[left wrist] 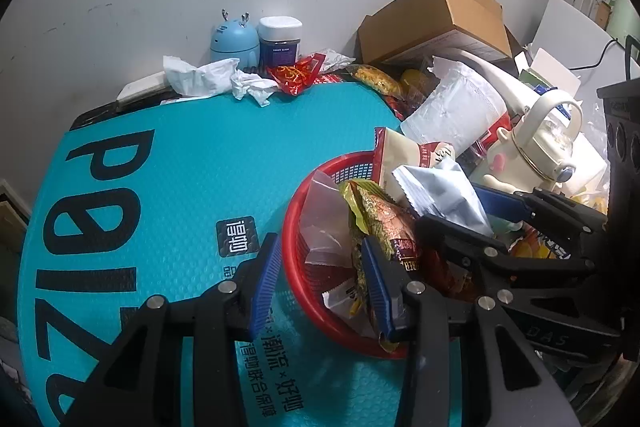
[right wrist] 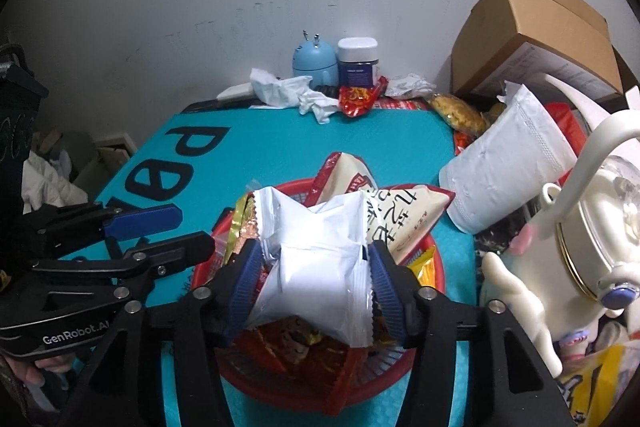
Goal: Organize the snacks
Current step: 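Open the left tool to drop the red packet while the right tool drops the white packet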
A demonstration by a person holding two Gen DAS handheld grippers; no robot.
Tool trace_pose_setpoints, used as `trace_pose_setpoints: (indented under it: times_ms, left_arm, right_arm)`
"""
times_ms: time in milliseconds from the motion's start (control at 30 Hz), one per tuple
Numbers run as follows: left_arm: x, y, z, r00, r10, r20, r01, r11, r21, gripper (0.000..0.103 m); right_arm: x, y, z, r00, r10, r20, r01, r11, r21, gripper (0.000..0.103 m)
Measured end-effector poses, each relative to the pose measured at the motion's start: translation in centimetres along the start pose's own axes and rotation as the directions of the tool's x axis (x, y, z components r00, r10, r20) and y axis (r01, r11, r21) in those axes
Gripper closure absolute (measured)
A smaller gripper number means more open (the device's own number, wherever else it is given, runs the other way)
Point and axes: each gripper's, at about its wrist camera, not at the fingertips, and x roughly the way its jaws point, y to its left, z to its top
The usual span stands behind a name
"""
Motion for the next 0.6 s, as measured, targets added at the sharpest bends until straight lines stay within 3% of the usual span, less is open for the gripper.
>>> trace_pose_setpoints:
  times_ms: [133, 600]
  left_arm:
    - [-0.1, -0.1, 0.0, 1.000, 0.005, 0.007, -0.005, 1.000, 0.003, 0.062]
    - [-2.8, -0.7, 0.6, 0.998, 0.017, 0.062, -0.018, 1.000, 0.015, 0.062]
  right_arm:
    - [-0.5, 0.0, 0.0, 1.000, 0.001, 0.005, -0.001, 1.000, 0.004, 0.036]
    - [-3.4, 0.6, 0.7, 0.998, -0.026, 0.058, 0.027, 0.999, -0.024, 0.036]
